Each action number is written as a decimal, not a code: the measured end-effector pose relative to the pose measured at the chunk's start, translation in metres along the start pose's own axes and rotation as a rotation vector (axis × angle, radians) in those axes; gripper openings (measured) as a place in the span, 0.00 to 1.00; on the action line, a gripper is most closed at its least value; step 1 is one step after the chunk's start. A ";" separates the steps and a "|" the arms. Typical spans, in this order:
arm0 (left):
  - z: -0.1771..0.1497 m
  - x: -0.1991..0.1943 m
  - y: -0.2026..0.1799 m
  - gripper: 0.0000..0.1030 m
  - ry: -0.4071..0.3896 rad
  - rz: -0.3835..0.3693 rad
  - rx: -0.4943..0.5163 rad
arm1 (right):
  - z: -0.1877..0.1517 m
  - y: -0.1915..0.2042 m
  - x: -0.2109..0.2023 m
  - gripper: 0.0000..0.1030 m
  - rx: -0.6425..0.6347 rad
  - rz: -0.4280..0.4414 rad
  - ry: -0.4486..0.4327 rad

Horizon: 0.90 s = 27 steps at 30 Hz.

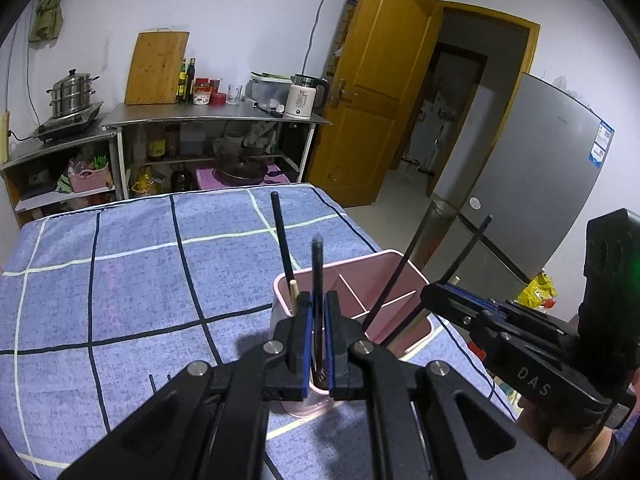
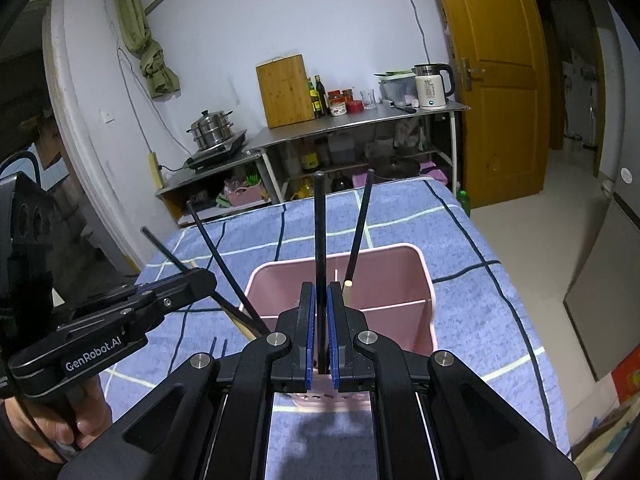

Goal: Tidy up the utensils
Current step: 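Open the right gripper while the left gripper opens, releasing both chopsticks into the caddy, then move both grippers back over the remaining chopsticks on the cloth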

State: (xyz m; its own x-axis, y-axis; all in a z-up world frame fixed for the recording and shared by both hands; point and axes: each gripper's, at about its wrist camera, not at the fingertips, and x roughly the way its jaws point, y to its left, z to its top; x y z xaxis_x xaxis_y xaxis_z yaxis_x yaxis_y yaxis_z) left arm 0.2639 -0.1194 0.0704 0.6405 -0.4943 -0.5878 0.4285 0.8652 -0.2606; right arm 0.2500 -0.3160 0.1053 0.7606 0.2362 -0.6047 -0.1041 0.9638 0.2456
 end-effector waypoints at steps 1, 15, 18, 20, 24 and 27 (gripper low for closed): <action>0.000 0.000 0.000 0.06 -0.002 0.001 0.002 | 0.001 0.001 -0.001 0.06 -0.005 -0.003 0.000; 0.005 -0.048 0.004 0.18 -0.090 -0.001 -0.004 | 0.005 0.014 -0.036 0.16 -0.030 -0.020 -0.081; 0.003 -0.064 0.010 0.23 -0.118 0.009 -0.012 | 0.004 0.015 -0.045 0.16 -0.028 -0.030 -0.102; 0.000 -0.076 0.015 0.23 -0.134 0.019 -0.015 | 0.004 0.016 -0.052 0.16 -0.027 -0.034 -0.118; -0.008 -0.094 0.027 0.23 -0.155 0.043 -0.031 | 0.001 0.023 -0.067 0.17 -0.035 -0.036 -0.149; -0.019 -0.104 0.039 0.23 -0.156 0.066 -0.046 | -0.001 0.028 -0.074 0.17 -0.045 -0.037 -0.162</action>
State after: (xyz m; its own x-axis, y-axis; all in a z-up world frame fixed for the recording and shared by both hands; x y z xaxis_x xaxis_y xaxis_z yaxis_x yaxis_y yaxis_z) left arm 0.2013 -0.0325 0.1068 0.7590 -0.4402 -0.4798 0.3548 0.8974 -0.2621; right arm 0.1901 -0.3069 0.1564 0.8576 0.1810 -0.4814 -0.0998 0.9768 0.1894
